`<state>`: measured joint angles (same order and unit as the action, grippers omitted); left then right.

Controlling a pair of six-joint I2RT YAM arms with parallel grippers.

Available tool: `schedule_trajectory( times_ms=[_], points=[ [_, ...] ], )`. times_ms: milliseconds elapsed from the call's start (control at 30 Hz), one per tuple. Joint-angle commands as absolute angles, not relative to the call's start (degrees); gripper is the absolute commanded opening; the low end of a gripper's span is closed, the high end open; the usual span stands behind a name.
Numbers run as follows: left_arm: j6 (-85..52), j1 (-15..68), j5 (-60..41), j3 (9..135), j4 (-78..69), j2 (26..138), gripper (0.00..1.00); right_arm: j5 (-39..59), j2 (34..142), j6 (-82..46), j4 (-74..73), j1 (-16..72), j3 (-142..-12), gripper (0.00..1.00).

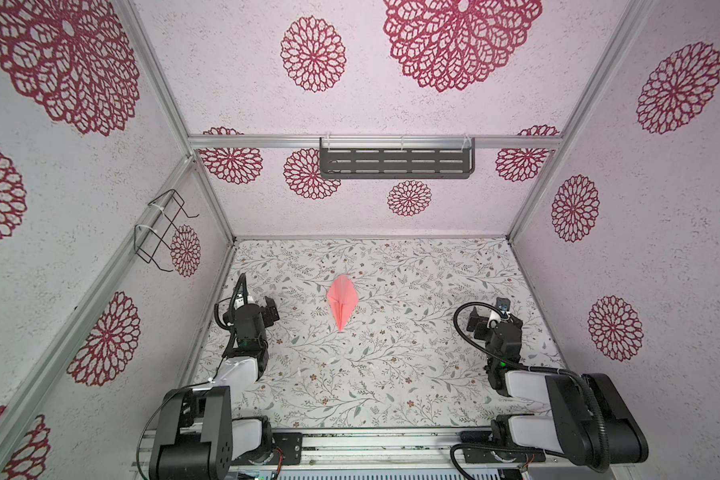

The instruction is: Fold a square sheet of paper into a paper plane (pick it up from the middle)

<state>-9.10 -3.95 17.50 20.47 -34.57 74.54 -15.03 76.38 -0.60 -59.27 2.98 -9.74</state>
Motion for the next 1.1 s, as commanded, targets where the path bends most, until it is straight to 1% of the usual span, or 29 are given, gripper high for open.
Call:
schedule_trajectory(
  times_ms=[0, 100, 233, 367, 400, 467, 1067],
  points=[
    [-6.0, -5.36, 9.74, 19.95, -46.62, 77.45, 0.98, -7.18, 79.61, -1.01, -69.29, 0.54, -10.25, 0.99],
    [-5.39, -5.87, 7.9, 19.41, -52.29, 81.43, 0.97, -4.82, 83.7, -0.53, -71.56, 0.27, -11.12, 0.99],
    [-5.87, -5.93, 8.42, 19.78, -55.87, 86.04, 0.97, -3.6, 87.83, -0.26, -72.0, 0.09, -12.73, 0.99],
    [-6.12, -5.93, 10.37, 21.81, -55.21, 89.1, 0.97, -5.69, 87.75, -1.12, -69.25, 0.0, -14.2, 0.99],
    [-6.4, -5.96, 10.88, 22.88, -52.59, 88.75, 0.97, -7.8, 87.86, -1.49, -67.27, 0.0, -15.19, 0.99],
    [-6.94, -6.04, 11.82, 24.61, -48.33, 88.46, 0.97, -8.28, 87.72, -1.32, -67.39, 0.2, -15.03, 0.99],
    [-7.78, -7.21, 9.94, 24.98, -48.58, 89.0, 0.97, -8.42, 87.81, -1.32, -67.65, 0.53, -15.1, 0.99]
  ],
)
